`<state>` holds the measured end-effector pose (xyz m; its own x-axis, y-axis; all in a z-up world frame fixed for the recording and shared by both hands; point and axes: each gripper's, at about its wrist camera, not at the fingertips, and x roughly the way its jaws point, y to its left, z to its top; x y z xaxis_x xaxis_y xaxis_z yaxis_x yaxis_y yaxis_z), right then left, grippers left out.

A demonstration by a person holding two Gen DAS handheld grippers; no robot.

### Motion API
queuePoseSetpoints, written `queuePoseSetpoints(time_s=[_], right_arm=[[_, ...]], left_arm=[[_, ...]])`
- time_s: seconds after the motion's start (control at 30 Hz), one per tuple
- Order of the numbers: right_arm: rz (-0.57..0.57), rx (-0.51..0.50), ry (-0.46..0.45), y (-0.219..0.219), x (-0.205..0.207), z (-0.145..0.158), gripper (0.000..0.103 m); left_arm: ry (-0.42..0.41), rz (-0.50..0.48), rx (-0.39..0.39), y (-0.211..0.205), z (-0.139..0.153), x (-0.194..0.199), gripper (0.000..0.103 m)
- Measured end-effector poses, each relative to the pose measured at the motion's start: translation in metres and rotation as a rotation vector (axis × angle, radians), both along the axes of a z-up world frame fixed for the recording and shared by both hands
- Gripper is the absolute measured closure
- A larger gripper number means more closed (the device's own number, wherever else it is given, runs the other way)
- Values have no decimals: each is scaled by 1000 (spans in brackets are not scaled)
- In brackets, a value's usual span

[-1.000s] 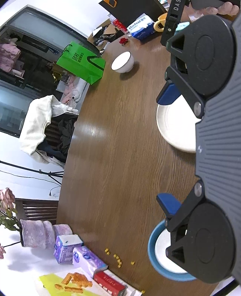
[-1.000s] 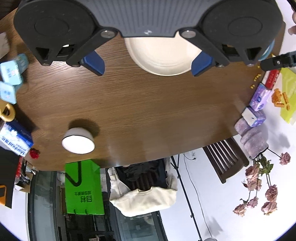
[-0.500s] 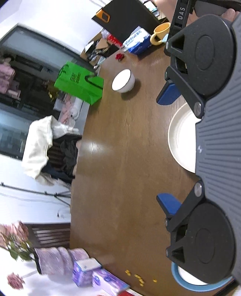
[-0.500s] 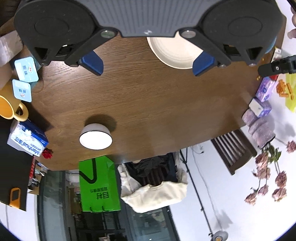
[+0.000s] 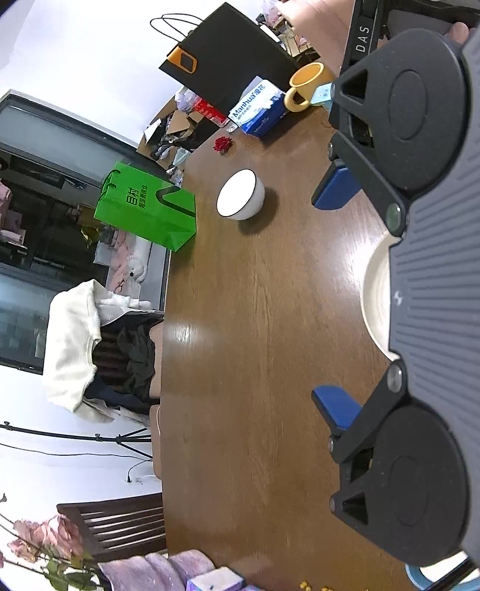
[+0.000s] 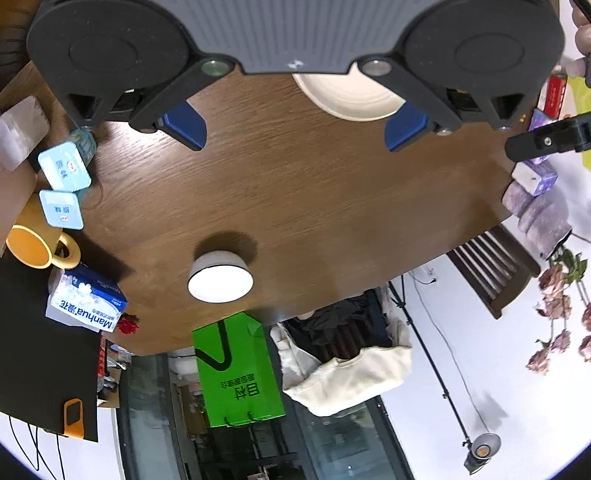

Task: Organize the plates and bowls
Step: 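Withdraw both tools and move toward the small black-rimmed white bowl, then bring both open grippers onto the small white bowl rim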

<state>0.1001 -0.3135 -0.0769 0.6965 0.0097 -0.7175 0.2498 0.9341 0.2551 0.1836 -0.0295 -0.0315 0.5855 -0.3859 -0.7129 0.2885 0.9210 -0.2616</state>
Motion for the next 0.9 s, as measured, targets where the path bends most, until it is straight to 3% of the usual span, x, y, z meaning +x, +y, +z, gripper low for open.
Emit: queuePoseSetpoints(time_s=[0.4, 0.9], right_arm=[[-10, -27, 29, -69, 68, -6, 0], [-64, 25, 77, -151, 158, -25, 0]], left_arm=[[29, 5, 10, -77, -11, 67, 0], [91, 11, 62, -174, -40, 155, 0]])
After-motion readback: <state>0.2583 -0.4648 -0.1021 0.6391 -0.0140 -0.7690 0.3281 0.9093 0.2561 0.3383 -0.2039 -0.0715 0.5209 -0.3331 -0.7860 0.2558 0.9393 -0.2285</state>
